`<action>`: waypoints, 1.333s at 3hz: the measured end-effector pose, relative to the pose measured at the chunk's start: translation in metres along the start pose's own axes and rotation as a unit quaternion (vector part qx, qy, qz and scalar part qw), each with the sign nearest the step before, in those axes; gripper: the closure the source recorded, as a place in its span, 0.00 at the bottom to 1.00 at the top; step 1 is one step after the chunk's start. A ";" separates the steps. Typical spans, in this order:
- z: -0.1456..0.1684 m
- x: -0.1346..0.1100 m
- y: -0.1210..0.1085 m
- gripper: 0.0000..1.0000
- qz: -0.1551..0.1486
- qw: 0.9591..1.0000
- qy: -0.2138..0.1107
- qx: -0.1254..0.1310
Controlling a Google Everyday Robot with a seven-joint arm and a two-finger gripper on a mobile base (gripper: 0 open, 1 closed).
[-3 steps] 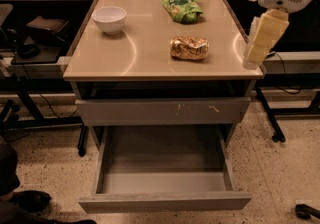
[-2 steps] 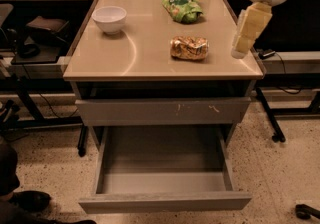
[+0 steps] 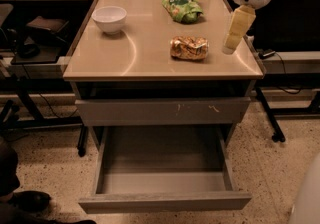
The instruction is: Place orange can into middle drawer
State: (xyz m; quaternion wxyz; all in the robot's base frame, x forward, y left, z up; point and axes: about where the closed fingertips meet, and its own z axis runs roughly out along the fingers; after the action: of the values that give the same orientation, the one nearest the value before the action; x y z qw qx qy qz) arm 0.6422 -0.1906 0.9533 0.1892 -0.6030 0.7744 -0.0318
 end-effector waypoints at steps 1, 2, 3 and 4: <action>0.010 -0.004 -0.004 0.00 -0.005 1.000 0.011 0.002; 0.042 -0.014 -0.006 0.00 -0.023 0.999 0.032 -0.018; 0.072 -0.018 -0.014 0.00 -0.027 0.998 0.037 -0.045; 0.096 -0.015 -0.023 0.00 -0.016 0.997 0.027 -0.068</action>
Offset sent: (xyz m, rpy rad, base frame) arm 0.0369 0.0354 -0.0650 -0.1254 0.1158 0.0772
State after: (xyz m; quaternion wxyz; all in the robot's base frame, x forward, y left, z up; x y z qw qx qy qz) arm 0.6985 -0.1654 0.8746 0.1260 -0.6254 0.7701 0.0013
